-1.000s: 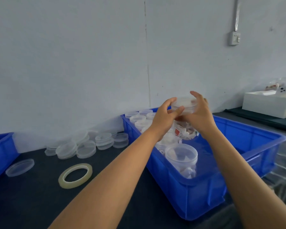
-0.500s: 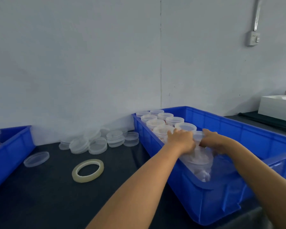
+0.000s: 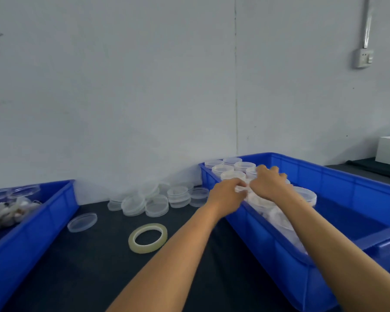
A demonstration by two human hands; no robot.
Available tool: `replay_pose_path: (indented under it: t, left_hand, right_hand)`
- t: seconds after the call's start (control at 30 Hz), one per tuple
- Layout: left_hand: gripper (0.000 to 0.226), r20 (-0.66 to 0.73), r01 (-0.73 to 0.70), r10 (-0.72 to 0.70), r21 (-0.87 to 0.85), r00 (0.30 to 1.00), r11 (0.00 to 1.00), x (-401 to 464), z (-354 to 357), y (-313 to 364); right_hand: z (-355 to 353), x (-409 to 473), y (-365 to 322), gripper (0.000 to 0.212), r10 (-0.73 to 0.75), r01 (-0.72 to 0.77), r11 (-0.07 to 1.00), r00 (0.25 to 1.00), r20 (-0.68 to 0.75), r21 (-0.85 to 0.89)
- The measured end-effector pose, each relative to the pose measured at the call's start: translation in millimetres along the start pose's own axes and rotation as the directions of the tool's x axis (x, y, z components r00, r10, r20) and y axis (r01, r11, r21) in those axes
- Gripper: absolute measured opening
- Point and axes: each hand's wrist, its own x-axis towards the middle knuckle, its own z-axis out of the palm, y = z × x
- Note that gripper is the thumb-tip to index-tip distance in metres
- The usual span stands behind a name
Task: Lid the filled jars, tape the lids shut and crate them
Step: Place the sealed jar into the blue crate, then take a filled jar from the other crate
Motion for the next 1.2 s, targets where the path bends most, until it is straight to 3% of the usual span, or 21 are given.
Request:
replay_pose_path:
  t: [0.1, 0.23, 0.33, 0.43, 0.7, 1.0, 1.2]
  left_hand:
    - [0.024, -0.108, 0.034, -0.048, -0.126, 0.993, 0.991, -26.6, -42.7, -26.8]
    - [0.014, -0.274, 0.096, -0.128, -0.125, 0.953, 0.987, -81.6, -99.0, -68.3]
    - [0.013, -0.331, 0.237, -0.276, -0.156, 0.902, 0.959, -132.7, -128.7, -98.9]
    - [0.011, -0.340, 0.395, -0.388, -0.051, 0.856, 0.917, -175.2, -158.8, -127.4]
    - [0.015, -0.399, 0.586, -0.471, 0.241, 0.787, 0.774, -246.4, -228.4, -176.6]
    - [0.022, -0.471, 0.625, -0.447, 0.346, 0.760, 0.699, -286.7, -302.6, -200.1]
    - [0.023, -0.449, 0.691, -0.528, 0.411, 0.721, 0.594, -333.3, -336.5, -230.0]
  right_hand:
    - [11.2, -14.4, -49.1, 0.052, -0.165, 0.163, 0.984, 0.986, 0.017, 0.078]
    - [40.9, -43.3, -121.1, 0.049, -0.364, 0.330, 0.914, 0.924, 0.120, 0.237]
    - [68.9, -72.9, -172.9, 0.047, -0.501, 0.416, 0.830, 0.849, 0.168, 0.372]
    - [99.3, -104.1, -218.4, 0.046, -0.607, 0.463, 0.747, 0.768, 0.206, 0.477]
    - [156.8, -160.8, -292.0, 0.039, -0.717, 0.461, 0.631, 0.654, 0.242, 0.624]
    - [187.1, -195.6, -354.4, 0.035, -0.789, 0.432, 0.509, 0.580, 0.203, 0.744]
    - [197.1, -239.3, -398.6, 0.034, -0.861, 0.486, 0.456, 0.454, 0.231, 0.746]
